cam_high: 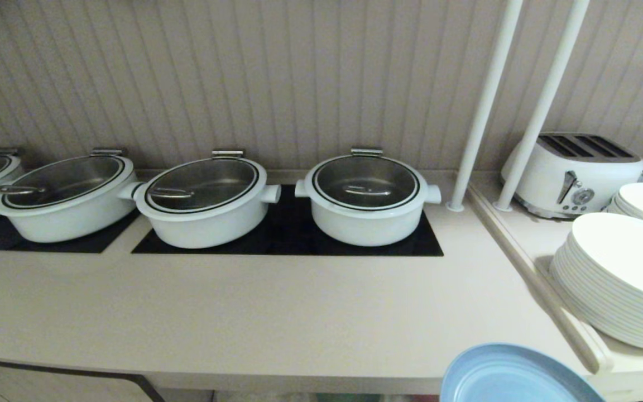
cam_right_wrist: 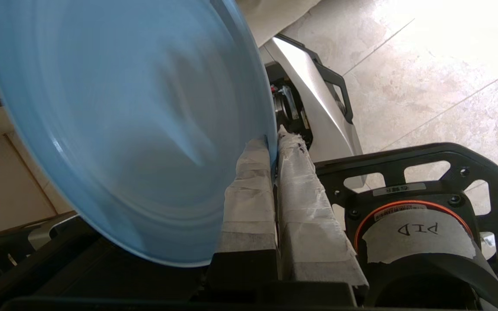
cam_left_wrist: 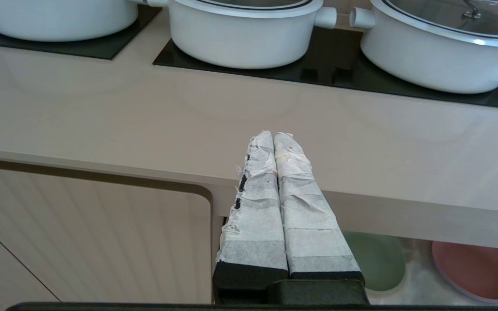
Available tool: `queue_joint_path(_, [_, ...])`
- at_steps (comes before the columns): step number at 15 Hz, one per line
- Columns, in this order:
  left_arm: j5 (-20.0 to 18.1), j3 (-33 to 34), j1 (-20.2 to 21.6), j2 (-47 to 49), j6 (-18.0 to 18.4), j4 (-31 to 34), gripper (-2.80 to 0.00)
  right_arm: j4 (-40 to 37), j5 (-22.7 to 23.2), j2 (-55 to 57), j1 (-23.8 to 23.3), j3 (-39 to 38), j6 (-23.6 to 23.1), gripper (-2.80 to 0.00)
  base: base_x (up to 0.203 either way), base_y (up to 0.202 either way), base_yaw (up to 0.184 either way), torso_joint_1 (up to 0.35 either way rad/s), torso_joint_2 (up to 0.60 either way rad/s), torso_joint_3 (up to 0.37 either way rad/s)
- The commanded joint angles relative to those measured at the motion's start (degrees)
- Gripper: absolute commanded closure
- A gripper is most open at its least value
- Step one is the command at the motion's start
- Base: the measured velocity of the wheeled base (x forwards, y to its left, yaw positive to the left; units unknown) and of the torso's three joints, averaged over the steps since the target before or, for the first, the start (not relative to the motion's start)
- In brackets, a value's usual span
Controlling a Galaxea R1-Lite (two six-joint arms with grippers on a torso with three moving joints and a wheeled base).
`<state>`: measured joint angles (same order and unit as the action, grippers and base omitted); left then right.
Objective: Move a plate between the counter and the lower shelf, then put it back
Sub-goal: Put the plate in the cupboard
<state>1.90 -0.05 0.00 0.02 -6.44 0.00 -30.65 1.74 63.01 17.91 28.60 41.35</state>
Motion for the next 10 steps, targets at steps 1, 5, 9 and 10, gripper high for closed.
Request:
queue_joint_path(1, [0.0,0.0,0.0,0.0,-0.1,0.0,0.0,-0.2,0.6,-0.9,0.0,-0.7,0.2,0.0,0.0,0.0,0.0,0.0,0.0,0.0])
queue_joint_path(5, [0.0,0.0,0.0,0.0,-0.1,0.0,0.0,-0.5,0.9,-4.3,-0.3,-3.4,0.2,0.0,0.0,0.0,0.0,0.0,0.0,0.0])
queue_joint_path(9, [0.0,0.0,0.0,0.0,-0.1,0.0,0.0,-0.8,0.9,-6.4,-1.1,-4.2,0.7,0.0,0.0,0.0,0.0,0.0,0.0,0.0])
queue_joint_path(10, [0.0,0.0,0.0,0.0,-0.1,0.0,0.0,-0.8,0.9,-6.4,-1.1,-4.4,0.7,0.0,0.0,0.0,0.0,0.0,0.0,0.0])
